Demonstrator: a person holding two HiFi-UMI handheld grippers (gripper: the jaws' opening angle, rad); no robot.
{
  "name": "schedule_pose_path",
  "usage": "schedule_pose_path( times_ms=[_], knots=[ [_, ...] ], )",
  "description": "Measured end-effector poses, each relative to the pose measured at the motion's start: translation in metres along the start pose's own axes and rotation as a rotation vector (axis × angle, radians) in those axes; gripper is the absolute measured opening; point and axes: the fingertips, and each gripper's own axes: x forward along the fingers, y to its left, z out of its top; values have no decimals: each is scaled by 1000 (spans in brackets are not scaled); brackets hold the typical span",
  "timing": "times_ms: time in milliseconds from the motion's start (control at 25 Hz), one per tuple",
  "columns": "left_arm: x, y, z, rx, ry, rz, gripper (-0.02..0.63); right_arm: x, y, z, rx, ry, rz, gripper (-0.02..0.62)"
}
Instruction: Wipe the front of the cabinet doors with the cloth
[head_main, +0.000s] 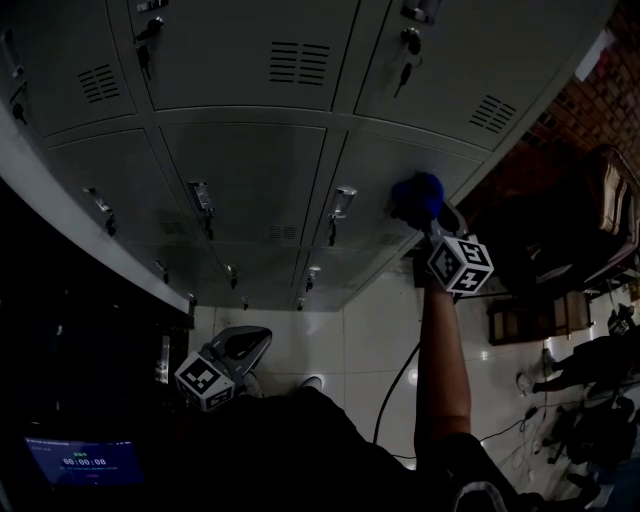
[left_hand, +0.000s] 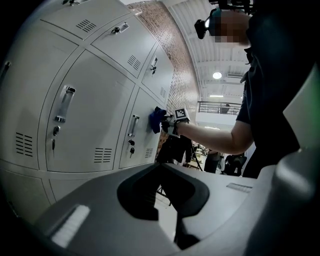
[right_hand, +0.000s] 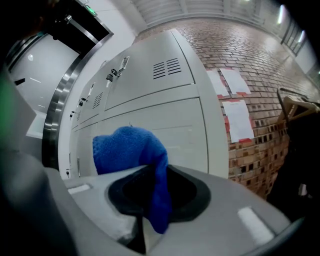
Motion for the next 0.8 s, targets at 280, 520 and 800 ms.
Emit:
schedule_pose_path(
  times_ms=[280,520,800],
  knots=[
    [14,-2,-1,1,6,-13,0,-14,-43,-5,16,-7,-77,69],
    [25,-7,-2,-1,10,-34,0,-22,-66,-7,-32,-5,-150,69],
    [24,-5,-3,0,16,-28,0,-23,-68,-7,-94,1,-195,69]
  ],
)
